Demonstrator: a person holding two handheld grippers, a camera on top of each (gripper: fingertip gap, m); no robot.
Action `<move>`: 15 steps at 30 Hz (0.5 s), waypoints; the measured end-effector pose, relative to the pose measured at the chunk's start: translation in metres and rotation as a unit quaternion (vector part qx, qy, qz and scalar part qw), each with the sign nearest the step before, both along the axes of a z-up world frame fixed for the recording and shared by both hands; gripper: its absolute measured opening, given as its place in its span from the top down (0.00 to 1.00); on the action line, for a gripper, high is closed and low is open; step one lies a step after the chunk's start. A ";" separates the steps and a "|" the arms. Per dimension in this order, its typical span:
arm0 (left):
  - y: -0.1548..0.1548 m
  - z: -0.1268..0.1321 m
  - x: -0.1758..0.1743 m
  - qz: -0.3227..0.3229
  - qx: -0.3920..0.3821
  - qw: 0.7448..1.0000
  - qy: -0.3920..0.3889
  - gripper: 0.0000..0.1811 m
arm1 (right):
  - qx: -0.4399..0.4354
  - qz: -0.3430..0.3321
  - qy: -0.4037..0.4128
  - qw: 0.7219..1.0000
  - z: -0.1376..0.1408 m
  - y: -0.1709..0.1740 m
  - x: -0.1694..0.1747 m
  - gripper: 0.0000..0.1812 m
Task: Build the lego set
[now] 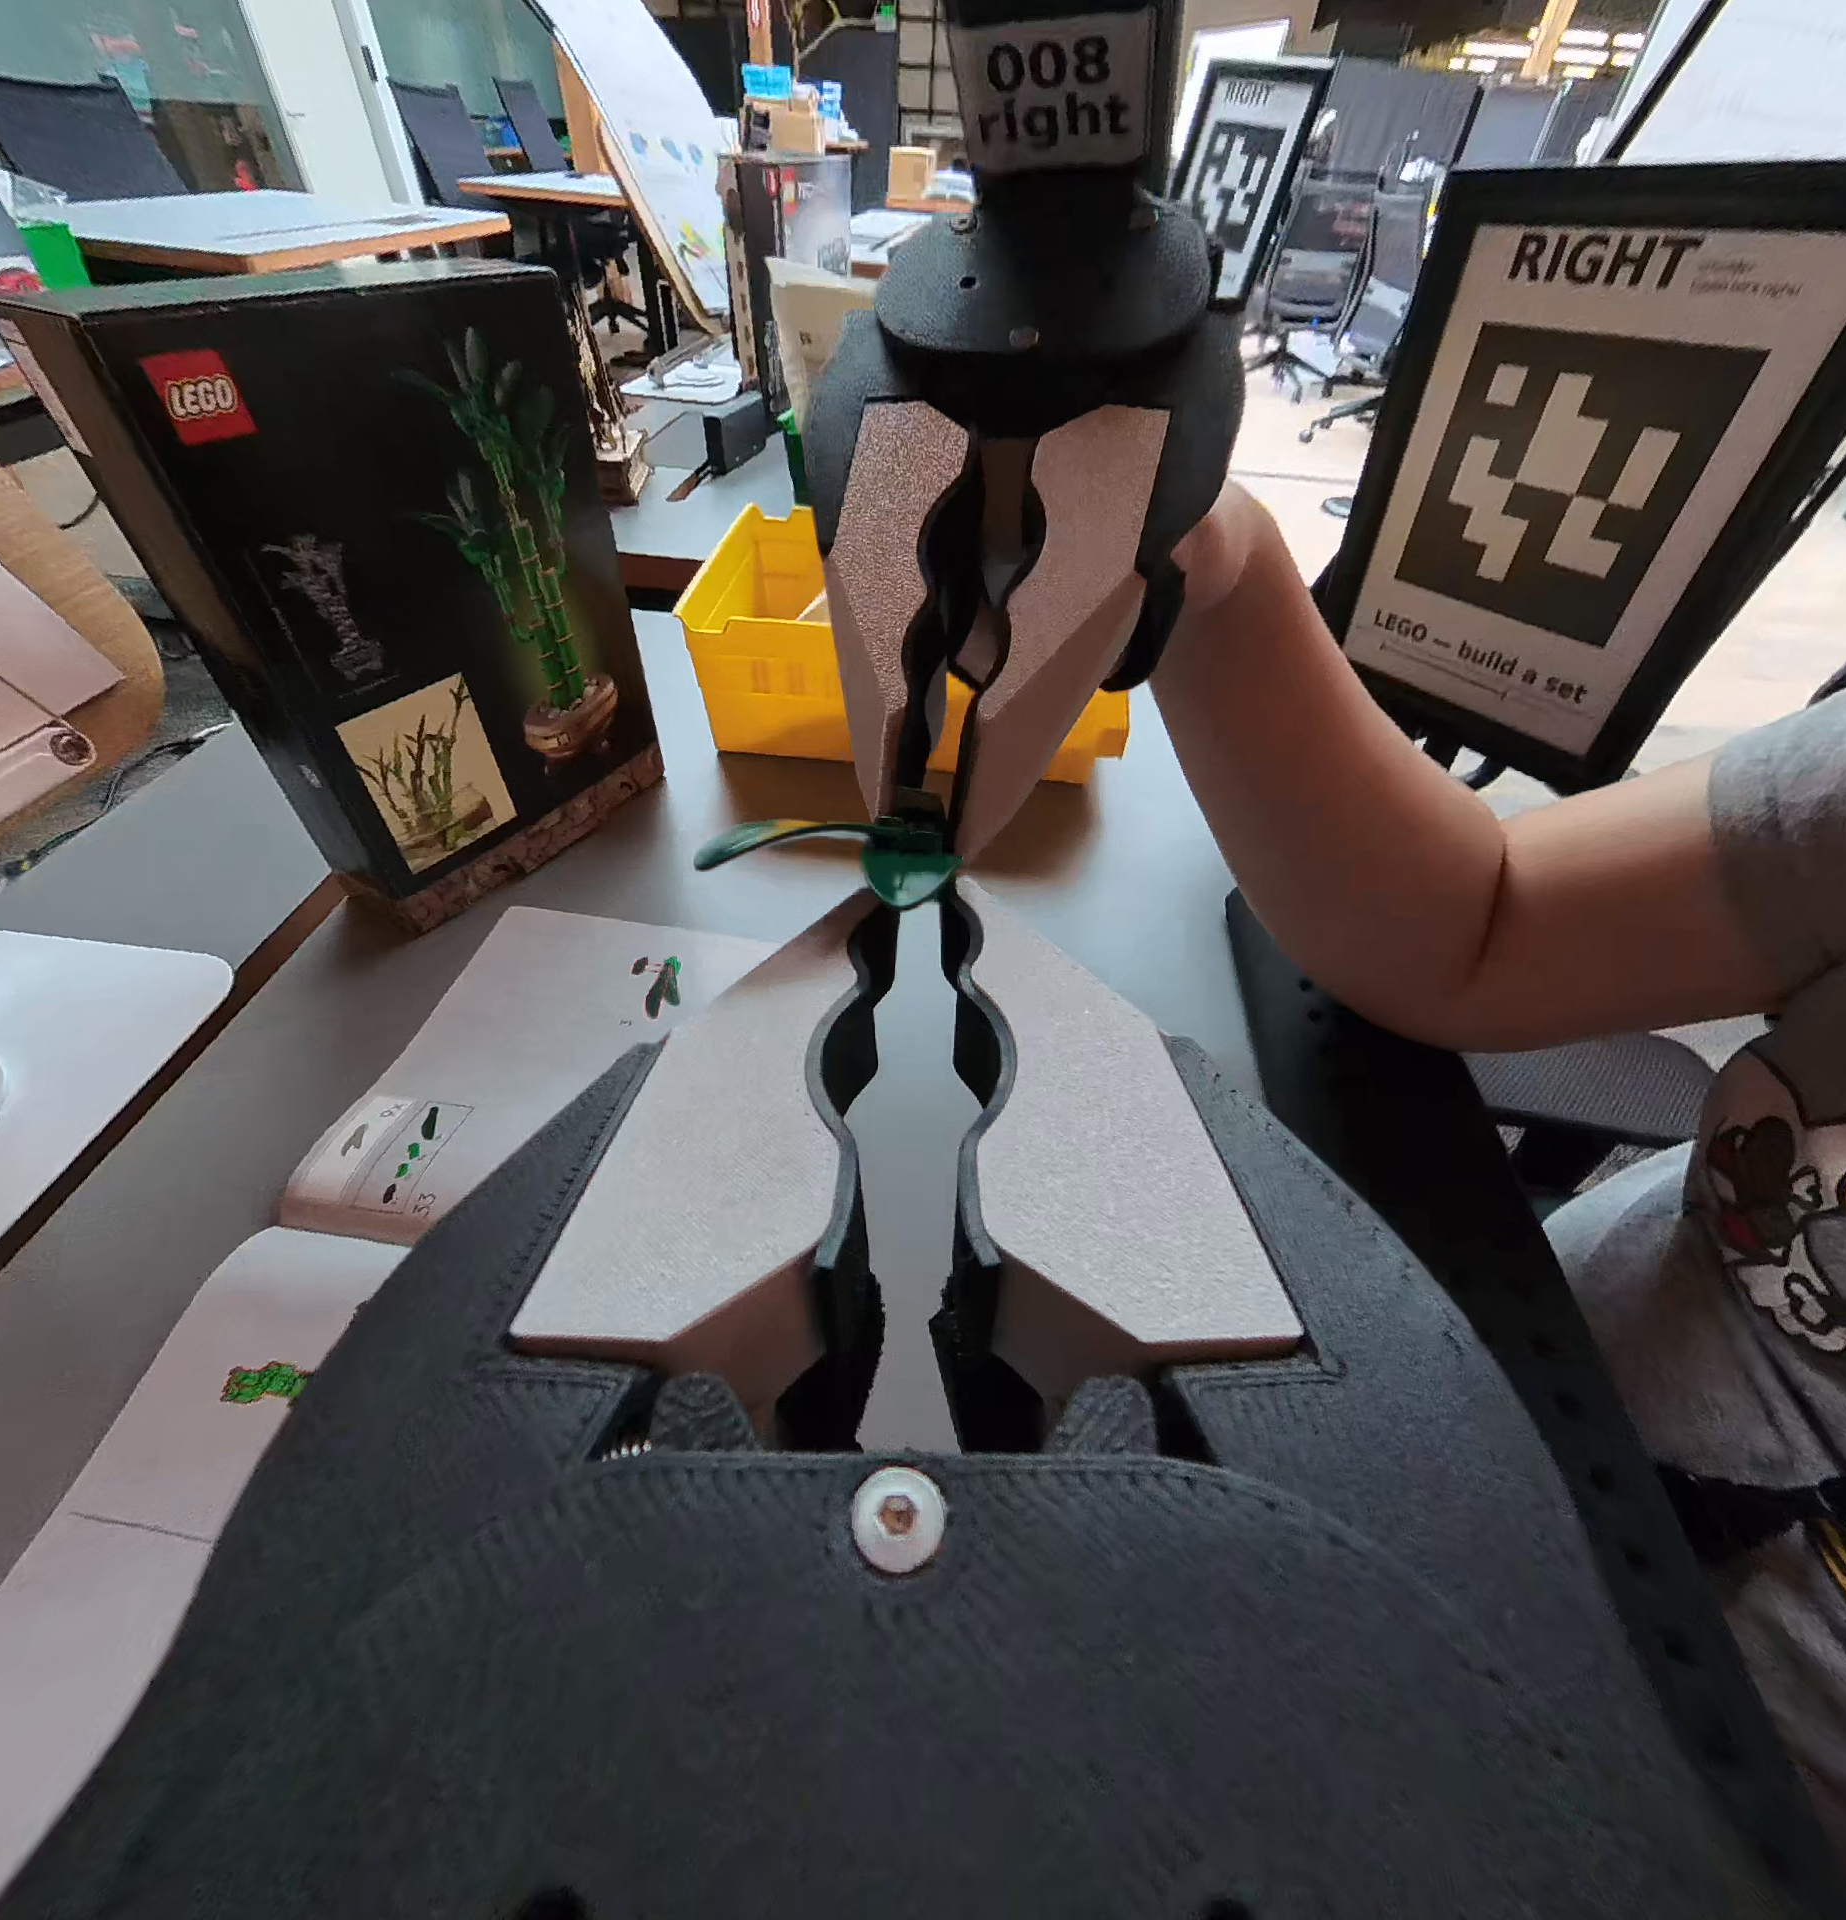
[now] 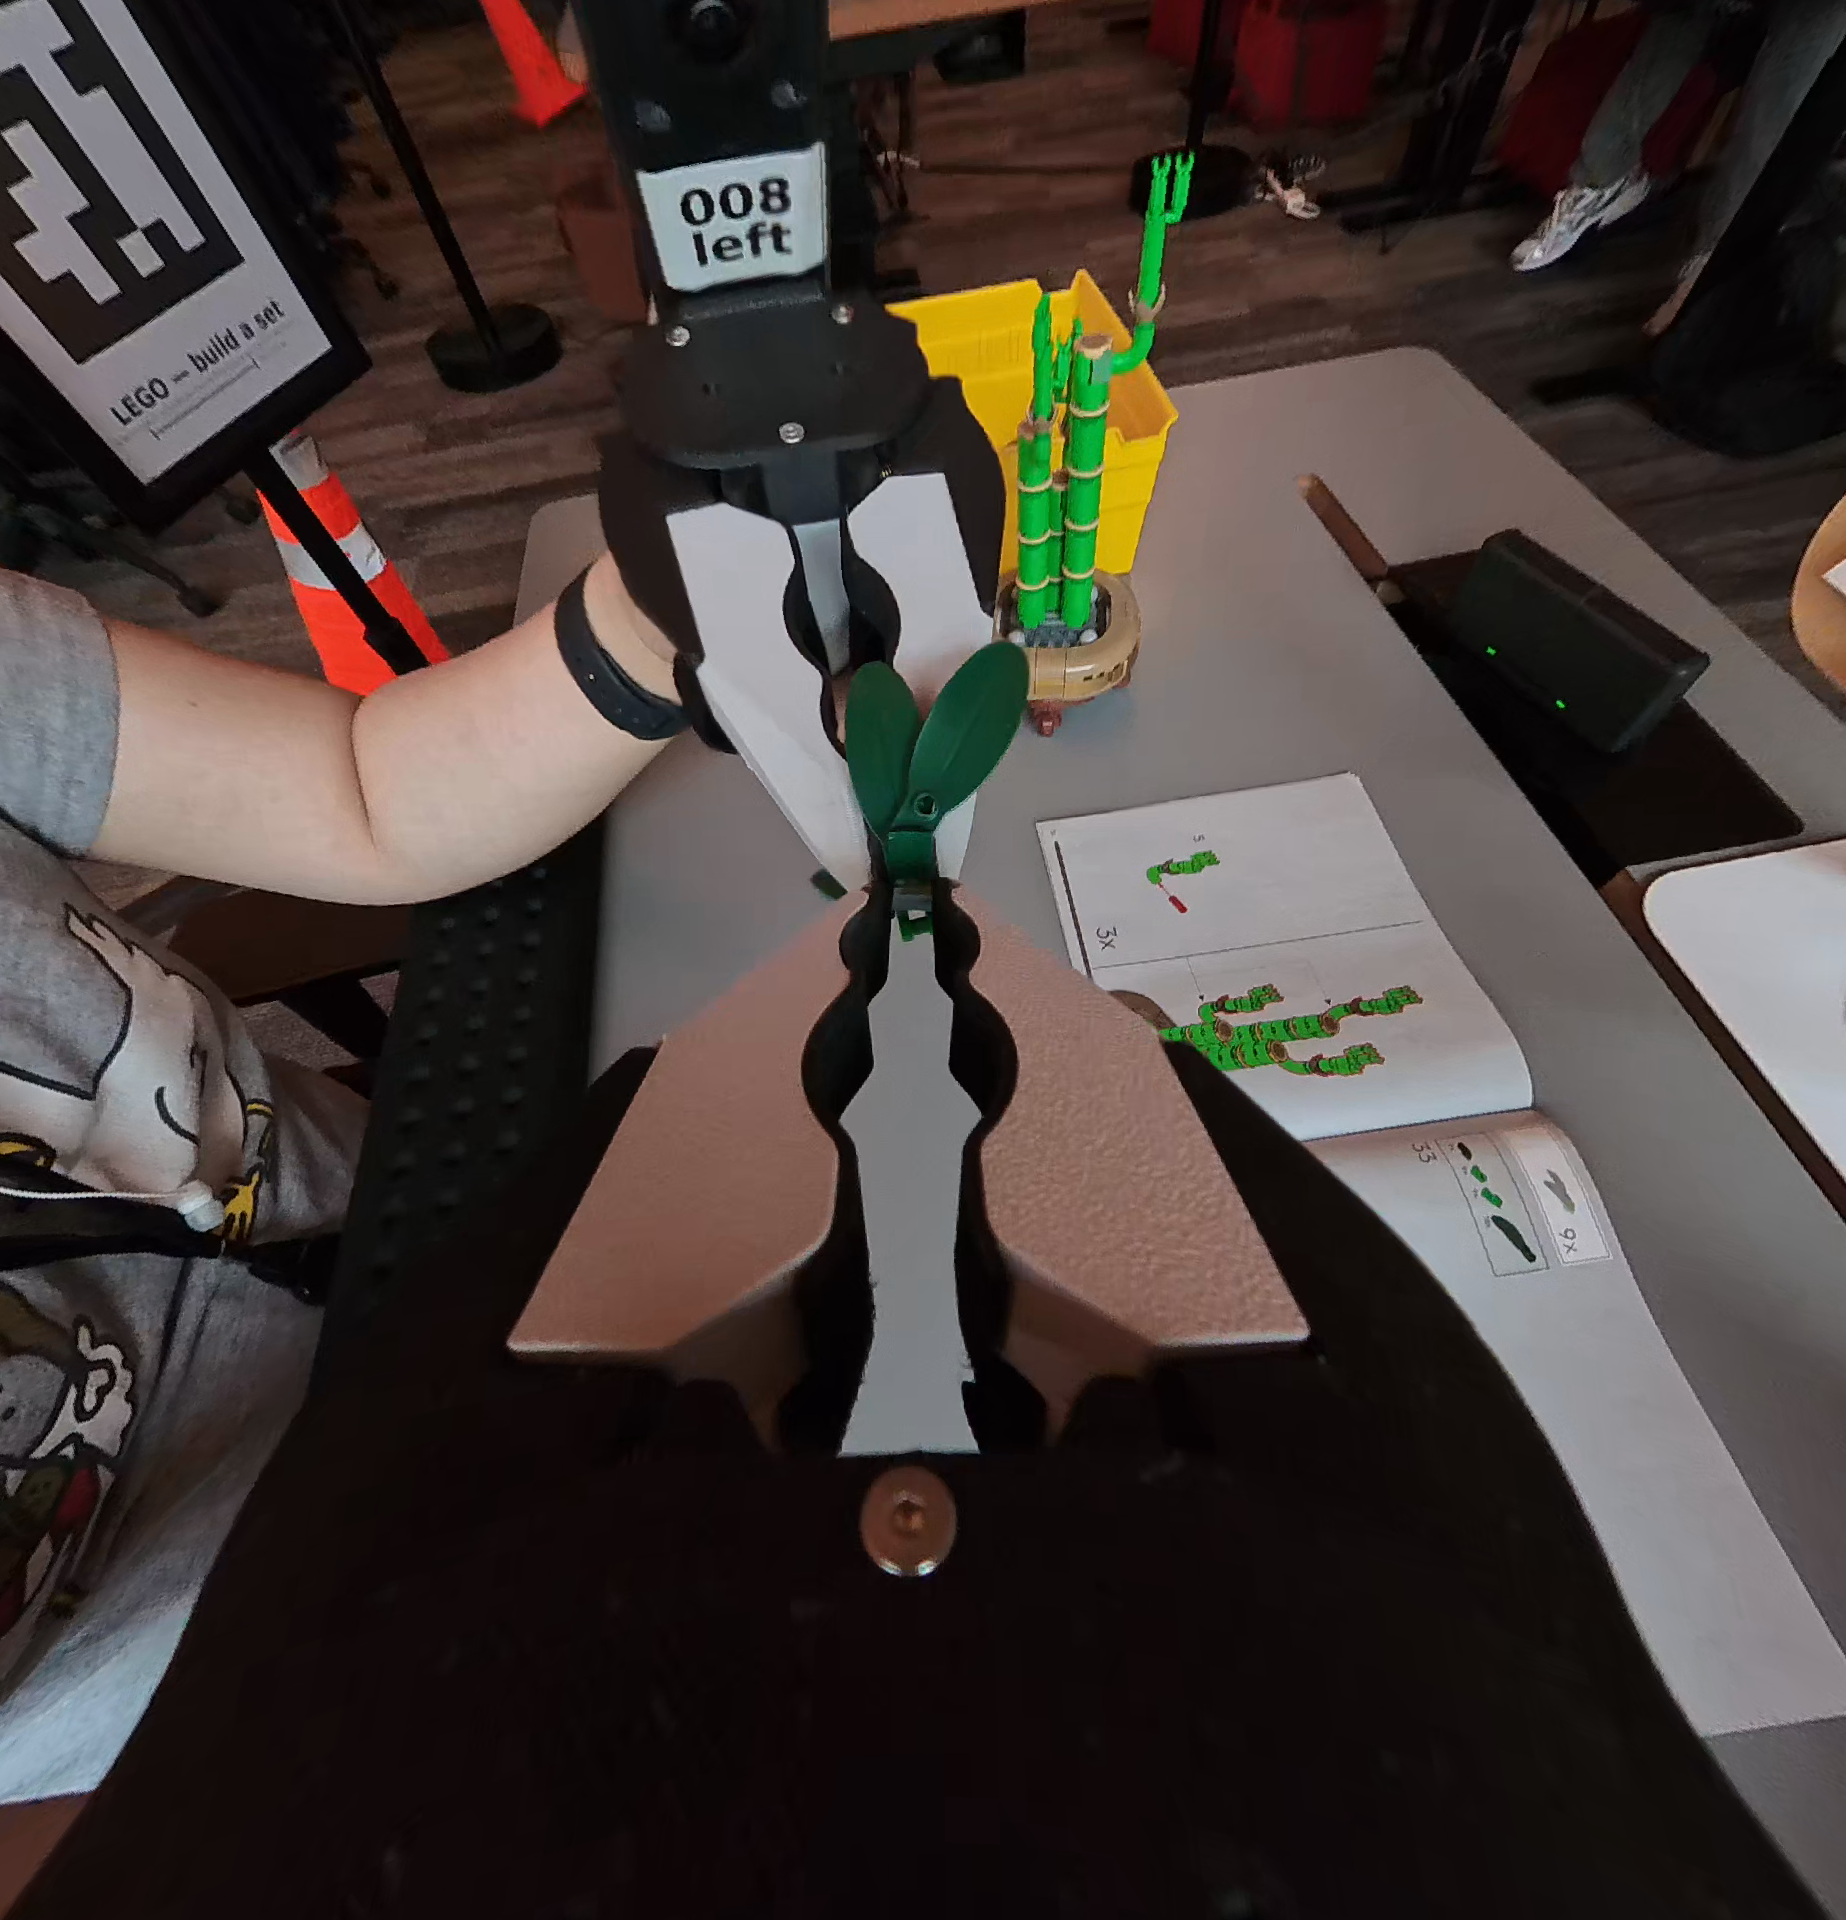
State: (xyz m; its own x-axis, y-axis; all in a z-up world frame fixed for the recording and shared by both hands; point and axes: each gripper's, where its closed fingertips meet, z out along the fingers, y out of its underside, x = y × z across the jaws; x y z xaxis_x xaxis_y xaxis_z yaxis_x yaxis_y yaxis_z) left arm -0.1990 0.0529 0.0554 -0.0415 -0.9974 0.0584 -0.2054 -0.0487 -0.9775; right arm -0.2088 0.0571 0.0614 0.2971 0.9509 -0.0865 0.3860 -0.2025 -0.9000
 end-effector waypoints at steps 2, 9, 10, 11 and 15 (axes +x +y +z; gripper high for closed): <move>0.001 0.005 0.000 0.001 -0.010 1.000 -0.016 0.97 | 0.008 -0.003 0.011 1.000 0.005 0.001 0.000 0.96; 0.003 0.024 -0.003 -0.010 -0.085 0.993 -0.080 0.97 | 0.029 -0.021 0.062 0.997 0.022 0.009 0.000 0.89; 0.004 0.027 -0.004 -0.008 -0.101 0.991 -0.092 0.97 | 0.042 -0.023 0.066 0.997 0.025 0.010 0.001 0.88; 0.007 0.031 -0.005 -0.006 -0.117 0.988 -0.103 0.97 | 0.066 -0.027 0.070 0.995 0.030 0.012 0.002 0.85; 0.014 0.042 -0.011 0.006 -0.170 0.975 -0.141 0.97 | 0.262 -0.025 0.027 0.964 0.040 0.011 -0.003 0.79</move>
State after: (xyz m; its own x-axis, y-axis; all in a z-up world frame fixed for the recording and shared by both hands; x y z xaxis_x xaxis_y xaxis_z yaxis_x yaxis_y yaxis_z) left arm -0.2102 0.0672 0.0977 -0.0913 -0.9229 0.3741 0.0711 -0.3807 -0.9220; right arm -0.2122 0.0677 0.1017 0.3530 0.8531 0.3842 0.3365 0.2674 -0.9029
